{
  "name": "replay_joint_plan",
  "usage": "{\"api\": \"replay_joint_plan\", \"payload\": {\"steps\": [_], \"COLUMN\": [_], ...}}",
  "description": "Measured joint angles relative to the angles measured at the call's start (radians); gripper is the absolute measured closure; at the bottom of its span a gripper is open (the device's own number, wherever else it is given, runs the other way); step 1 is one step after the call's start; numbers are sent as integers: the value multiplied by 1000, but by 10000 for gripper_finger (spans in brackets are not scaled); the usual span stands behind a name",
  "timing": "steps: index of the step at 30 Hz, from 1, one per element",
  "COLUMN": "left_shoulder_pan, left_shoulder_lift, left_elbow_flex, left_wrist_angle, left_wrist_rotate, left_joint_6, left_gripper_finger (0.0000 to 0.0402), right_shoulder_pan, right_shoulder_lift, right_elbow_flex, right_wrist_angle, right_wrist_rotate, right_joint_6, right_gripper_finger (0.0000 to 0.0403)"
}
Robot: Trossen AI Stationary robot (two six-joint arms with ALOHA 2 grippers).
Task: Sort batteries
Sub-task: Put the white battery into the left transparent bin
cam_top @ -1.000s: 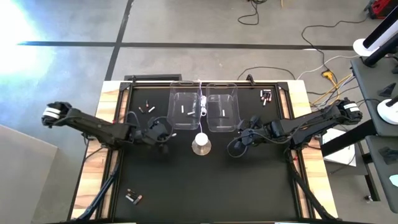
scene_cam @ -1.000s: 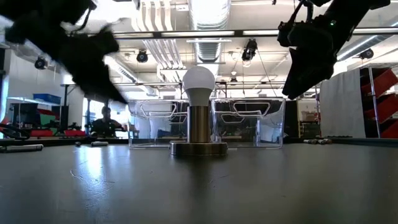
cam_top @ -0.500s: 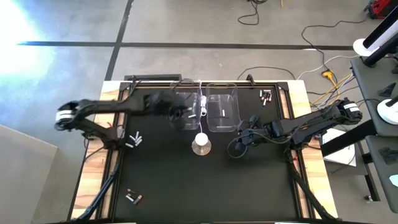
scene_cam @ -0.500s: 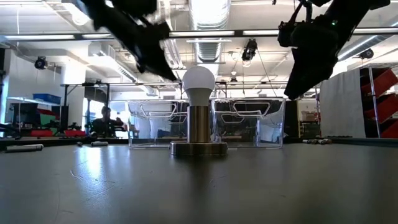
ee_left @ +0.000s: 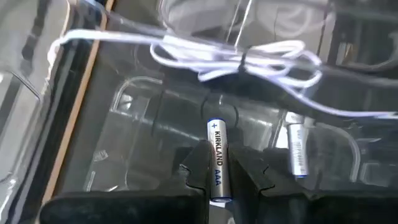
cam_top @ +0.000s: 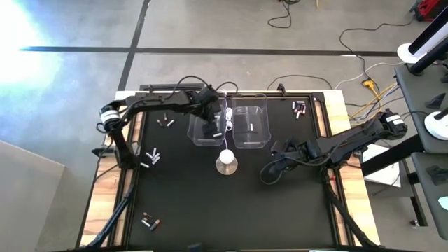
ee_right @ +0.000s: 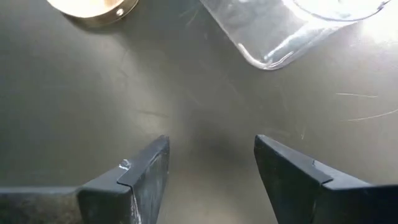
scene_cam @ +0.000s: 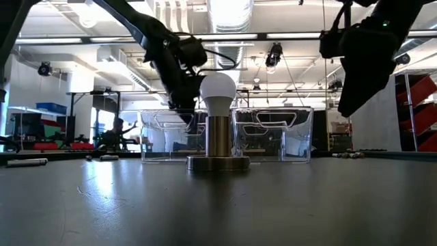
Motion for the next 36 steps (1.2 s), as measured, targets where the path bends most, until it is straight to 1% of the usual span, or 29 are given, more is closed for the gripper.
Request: {"api": "replay_joint_plan", "payload": {"steps": [7,14,23,27,32,36], "left_shoulder_pan": [23,17,17,15,14,4], "left_shoulder_lift": [45,126,164,164,162,128], "left_elbow_flex": [-44,-47,-45,-46,-38,-36], "left_wrist_angle": [31,59,79,79,72,61], "left_wrist_rotate": [1,11,9,8,6,12], "left_joint_6": [6,23,23,17,16,28], "left_gripper_finger": [384,384,382,367,331,307], "right_shoulder_pan": [6,6,6,6,6,6], "right_shoulder_lift": [0,0,0,0,0,0], "right_elbow_flex": [0,0,0,0,26,69], "right_wrist_angle": [1,0,0,0,-5,-43], "right_wrist_rotate": [1,2,1,1,1,11], "right_joint_6": [-5,2,34,37,30,24], "right_gripper_finger": [176,176,179,176,170,172]}}
